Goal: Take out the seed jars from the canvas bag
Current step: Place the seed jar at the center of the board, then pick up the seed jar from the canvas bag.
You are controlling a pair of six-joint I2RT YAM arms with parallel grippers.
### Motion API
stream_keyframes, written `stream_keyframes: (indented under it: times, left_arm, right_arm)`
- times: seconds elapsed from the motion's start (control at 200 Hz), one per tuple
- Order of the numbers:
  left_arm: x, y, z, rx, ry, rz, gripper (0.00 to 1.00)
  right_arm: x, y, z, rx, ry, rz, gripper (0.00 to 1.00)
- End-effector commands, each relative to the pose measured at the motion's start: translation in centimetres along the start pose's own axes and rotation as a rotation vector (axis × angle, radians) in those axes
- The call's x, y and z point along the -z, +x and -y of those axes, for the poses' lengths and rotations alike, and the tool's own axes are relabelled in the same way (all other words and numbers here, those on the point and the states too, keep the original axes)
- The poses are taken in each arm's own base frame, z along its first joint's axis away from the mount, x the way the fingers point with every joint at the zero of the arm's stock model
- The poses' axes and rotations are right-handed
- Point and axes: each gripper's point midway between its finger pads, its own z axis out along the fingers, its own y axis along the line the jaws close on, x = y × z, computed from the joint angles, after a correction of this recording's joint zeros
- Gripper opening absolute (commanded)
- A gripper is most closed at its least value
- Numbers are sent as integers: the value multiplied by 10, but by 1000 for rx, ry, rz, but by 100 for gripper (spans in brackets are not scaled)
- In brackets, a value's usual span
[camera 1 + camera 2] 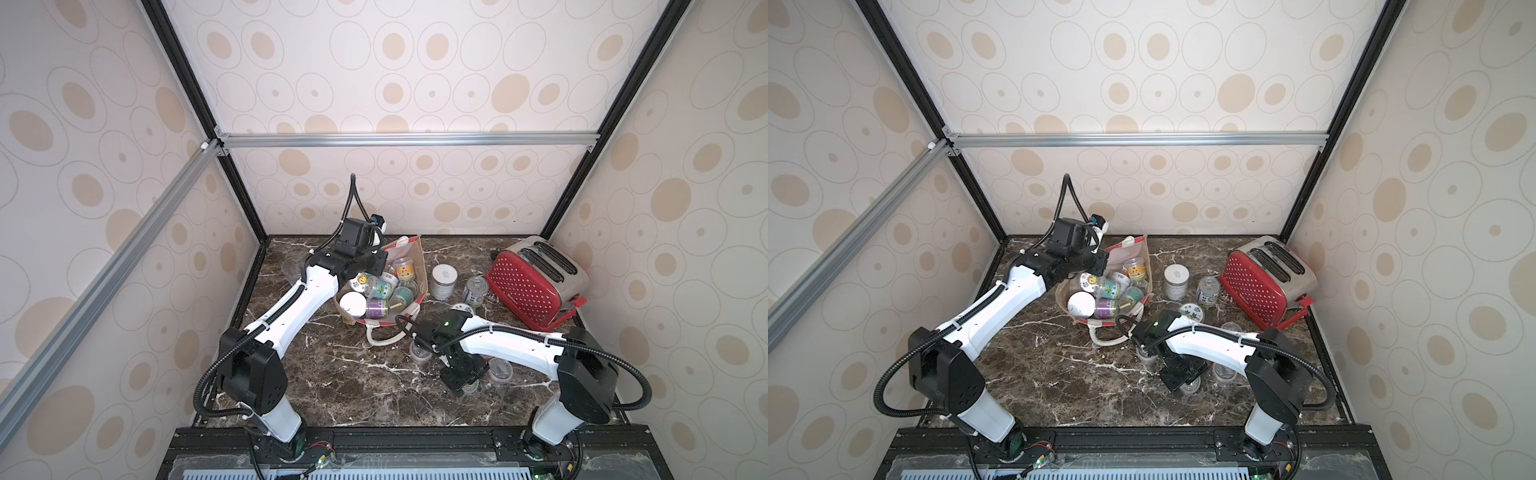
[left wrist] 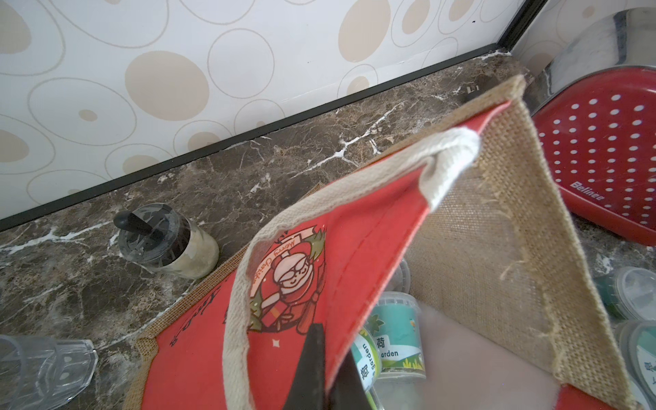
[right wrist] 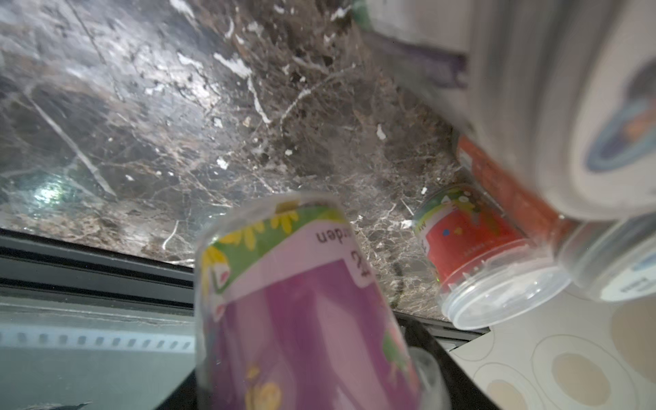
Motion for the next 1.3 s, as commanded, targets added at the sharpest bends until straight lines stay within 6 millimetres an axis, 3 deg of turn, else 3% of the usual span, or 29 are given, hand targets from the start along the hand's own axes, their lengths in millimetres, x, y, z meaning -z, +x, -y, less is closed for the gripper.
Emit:
stream_keyframes:
  times: [0.0,0.11,0.275,0.375,0.47,0.71,0.88,1.03,1.295]
  left_arm:
    - [15,3,-2,14,3,-9,0]
    - [16,4,-1,13,4,-10,0]
    - [19,2,-1,13,6,-5,0]
    - [21,1,0,14,9,-1,0]
    - [24,-2,1,19,17,6,0]
    - [28,-5,3,33,30,14,0]
    - [21,-1,3,36,26,-4,0]
    - [20,2,3,41,30,-5,0]
    - [17,3,4,39,37,-8,0]
  right_arm:
    - [-3,1,1,15,33,-13,78]
    - [3,0,2,12,35,10,88]
    - [21,1,4,-2,9,78,91]
    - [42,1,5,-18,-25,155,91]
    - [74,-7,2,-30,-99,290,91]
    - [166,-67,-23,-65,-333,727,95]
    - [211,-123,-39,-126,-414,850,97]
    - [218,-174,-42,-201,-422,852,97]
    - [193,-239,-21,-381,-409,857,93]
